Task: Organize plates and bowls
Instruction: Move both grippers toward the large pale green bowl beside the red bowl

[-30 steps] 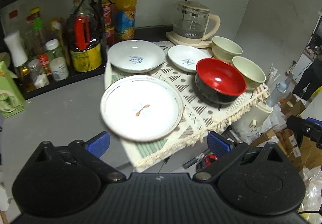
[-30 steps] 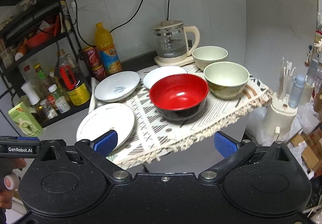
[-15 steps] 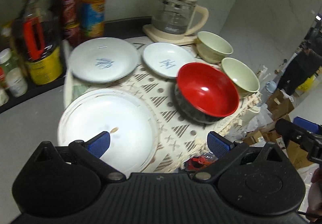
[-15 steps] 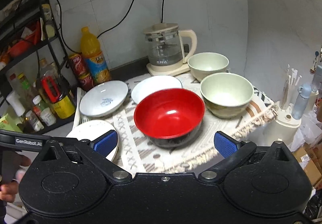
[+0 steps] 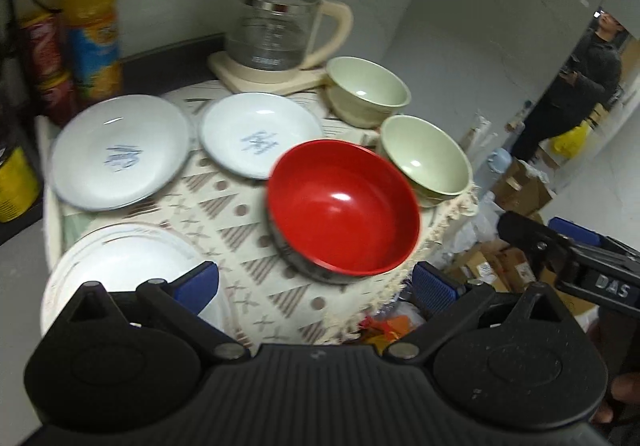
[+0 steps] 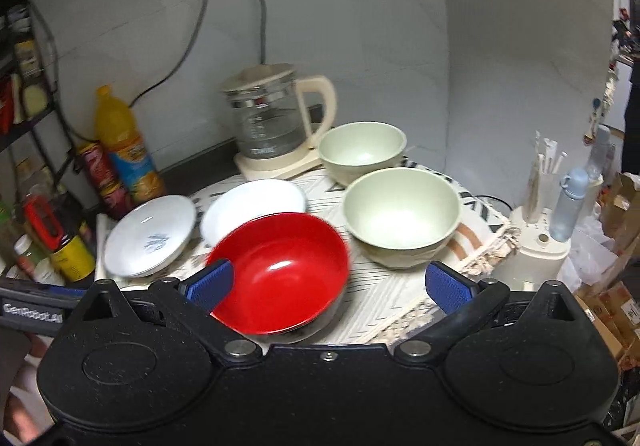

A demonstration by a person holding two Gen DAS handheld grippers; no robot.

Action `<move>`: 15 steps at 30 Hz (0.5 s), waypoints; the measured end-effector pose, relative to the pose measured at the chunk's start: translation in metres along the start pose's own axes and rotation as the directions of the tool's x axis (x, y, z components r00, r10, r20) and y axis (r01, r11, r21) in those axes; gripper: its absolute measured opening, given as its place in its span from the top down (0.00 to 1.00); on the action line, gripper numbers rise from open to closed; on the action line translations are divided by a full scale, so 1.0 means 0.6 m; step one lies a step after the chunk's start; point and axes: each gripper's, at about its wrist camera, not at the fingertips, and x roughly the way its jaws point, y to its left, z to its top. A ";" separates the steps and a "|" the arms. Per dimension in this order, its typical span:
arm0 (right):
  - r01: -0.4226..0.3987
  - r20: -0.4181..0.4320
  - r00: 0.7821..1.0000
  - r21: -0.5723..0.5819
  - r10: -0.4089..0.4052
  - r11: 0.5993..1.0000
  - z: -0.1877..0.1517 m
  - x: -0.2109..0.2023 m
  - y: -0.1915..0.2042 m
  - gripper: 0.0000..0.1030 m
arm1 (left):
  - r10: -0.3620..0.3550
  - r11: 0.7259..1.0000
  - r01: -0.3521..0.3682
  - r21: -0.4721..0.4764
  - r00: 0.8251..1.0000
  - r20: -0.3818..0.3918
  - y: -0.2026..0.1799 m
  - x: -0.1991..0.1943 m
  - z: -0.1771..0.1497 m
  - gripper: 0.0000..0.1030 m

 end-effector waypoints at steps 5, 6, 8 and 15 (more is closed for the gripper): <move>0.027 -0.005 1.000 0.034 -0.027 0.999 0.016 0.025 -0.039 0.00 | -0.002 1.000 0.002 0.004 1.000 -0.008 -0.020 0.034 0.035 0.01; 0.041 -0.008 0.999 0.037 -0.040 0.998 0.019 0.031 -0.045 0.00 | 0.008 1.000 -0.008 0.003 1.000 -0.002 -0.023 0.040 0.042 0.01; 0.055 -0.009 0.998 0.045 -0.055 0.997 0.027 0.045 -0.064 0.00 | 0.007 1.000 -0.008 0.012 1.000 0.012 -0.033 0.055 0.059 0.01; 0.054 -0.034 0.998 0.040 -0.053 0.998 0.060 0.093 -0.124 0.00 | 0.002 0.999 -0.002 0.040 1.000 0.006 -0.082 0.115 0.113 0.01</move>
